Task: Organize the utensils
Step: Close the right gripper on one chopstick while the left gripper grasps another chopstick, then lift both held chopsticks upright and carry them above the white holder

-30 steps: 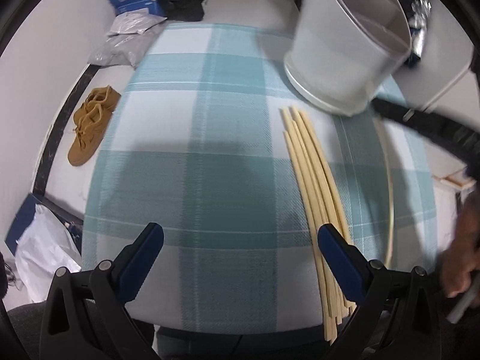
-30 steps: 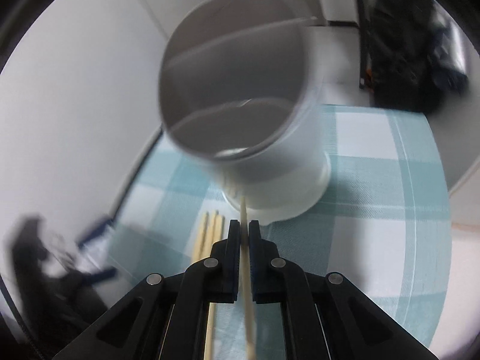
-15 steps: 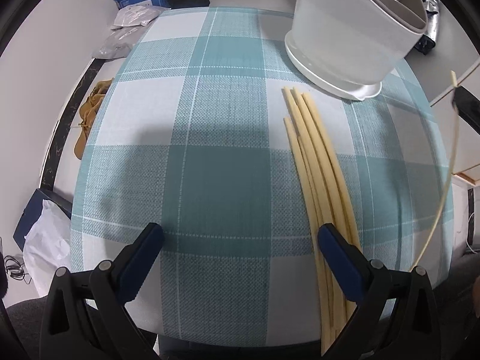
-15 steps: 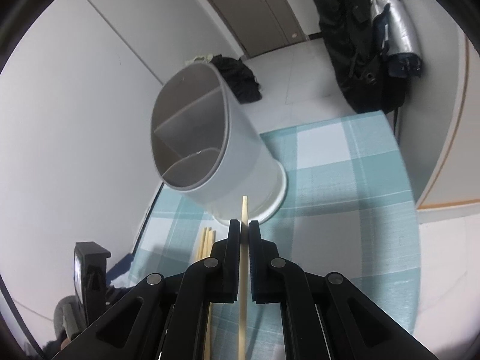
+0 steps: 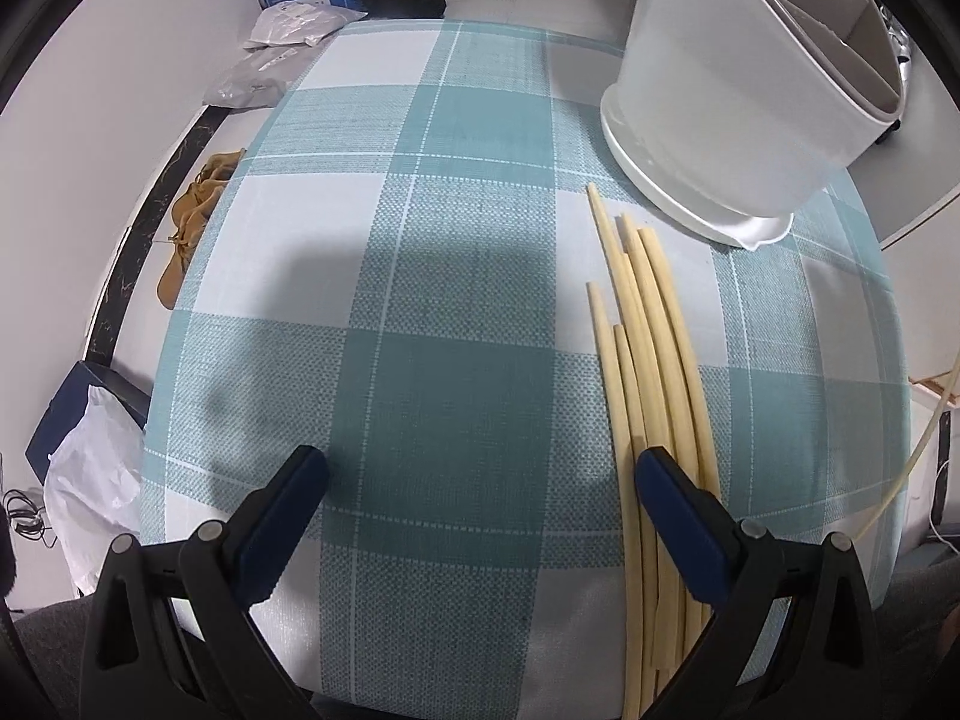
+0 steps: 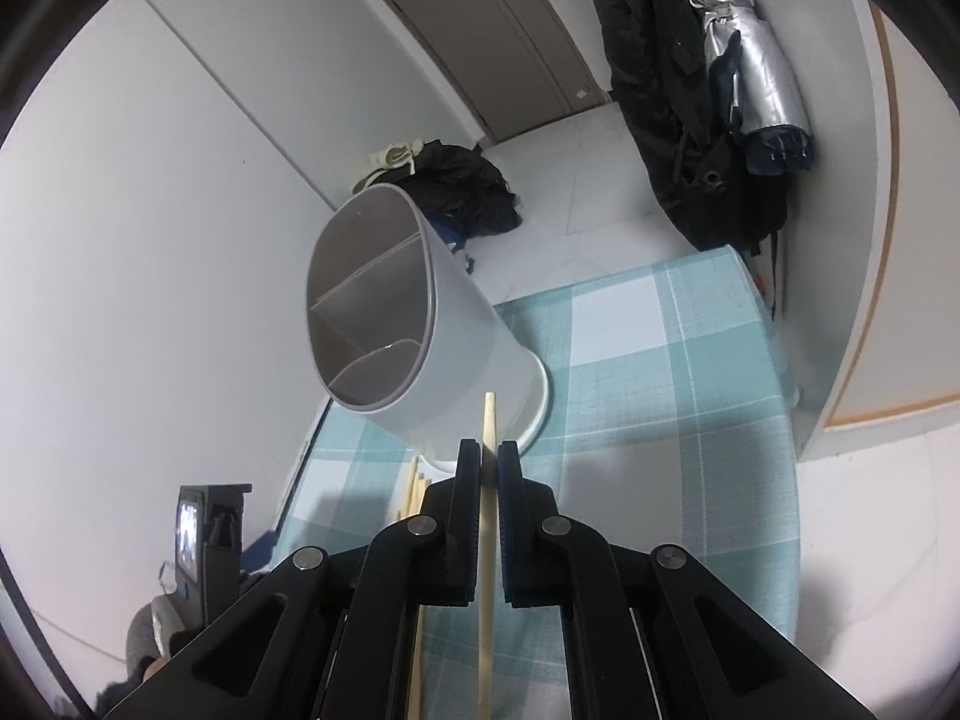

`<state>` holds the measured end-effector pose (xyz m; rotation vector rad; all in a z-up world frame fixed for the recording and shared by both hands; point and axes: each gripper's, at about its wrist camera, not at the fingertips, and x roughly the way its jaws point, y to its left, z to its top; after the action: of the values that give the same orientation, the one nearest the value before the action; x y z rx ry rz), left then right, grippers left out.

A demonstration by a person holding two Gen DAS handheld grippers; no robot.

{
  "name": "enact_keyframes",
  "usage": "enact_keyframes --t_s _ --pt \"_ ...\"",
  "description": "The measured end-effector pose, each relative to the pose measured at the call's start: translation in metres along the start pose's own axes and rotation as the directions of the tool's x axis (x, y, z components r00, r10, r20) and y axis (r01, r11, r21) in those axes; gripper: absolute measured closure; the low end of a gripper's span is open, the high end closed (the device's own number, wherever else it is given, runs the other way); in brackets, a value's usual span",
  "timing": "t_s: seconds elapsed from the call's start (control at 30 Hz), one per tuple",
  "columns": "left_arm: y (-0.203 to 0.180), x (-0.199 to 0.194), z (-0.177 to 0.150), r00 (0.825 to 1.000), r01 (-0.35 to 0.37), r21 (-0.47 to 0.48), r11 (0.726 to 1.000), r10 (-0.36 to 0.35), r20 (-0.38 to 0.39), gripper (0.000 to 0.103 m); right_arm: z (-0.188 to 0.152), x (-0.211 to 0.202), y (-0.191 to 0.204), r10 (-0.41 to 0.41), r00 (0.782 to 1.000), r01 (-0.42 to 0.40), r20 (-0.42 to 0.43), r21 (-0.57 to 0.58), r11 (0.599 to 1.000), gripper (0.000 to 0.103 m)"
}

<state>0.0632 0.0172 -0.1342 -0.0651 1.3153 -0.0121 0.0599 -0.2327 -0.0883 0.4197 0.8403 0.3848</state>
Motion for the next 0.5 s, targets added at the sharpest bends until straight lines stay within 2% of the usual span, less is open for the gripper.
enact_keyframes --t_s 0.2,0.3,0.37,0.4,0.43,0.47,0.5 --pt "-0.007 0.002 0.000 0.998 -0.058 0.014 0.998 0.058 0.019 0.004 0.000 -0.004 -0.003 -0.002 1.000 0.002 0.001 0.010 1.000 0.098" --pt "-0.011 0.001 0.003 0.998 -0.060 0.015 0.998 0.060 0.025 0.010 0.001 -0.005 -0.004 0.000 1.000 0.000 0.005 0.018 1.000 0.098" --pt "-0.012 -0.001 0.004 0.999 -0.043 0.001 0.999 0.043 0.028 0.021 0.001 -0.007 -0.002 -0.003 1.000 0.003 0.014 0.011 1.000 0.098" --pt "-0.014 -0.003 0.006 0.999 -0.038 0.002 0.999 0.038 0.036 0.034 0.000 -0.008 -0.001 -0.003 1.000 0.003 0.018 0.007 1.000 0.098" --pt "-0.017 -0.005 0.007 0.999 -0.032 0.010 0.999 0.032 0.043 0.053 0.000 -0.008 -0.001 -0.002 1.000 0.002 0.019 0.004 1.000 0.098" --pt "-0.019 -0.006 0.007 0.999 -0.025 0.022 0.999 0.024 0.048 0.061 0.000 -0.009 0.000 0.000 1.000 0.000 0.021 0.001 1.000 0.098" --pt "-0.021 -0.006 0.009 0.998 -0.021 0.029 0.999 0.019 0.051 0.073 0.000 -0.009 0.000 -0.001 1.000 0.001 0.023 -0.001 1.000 0.098"
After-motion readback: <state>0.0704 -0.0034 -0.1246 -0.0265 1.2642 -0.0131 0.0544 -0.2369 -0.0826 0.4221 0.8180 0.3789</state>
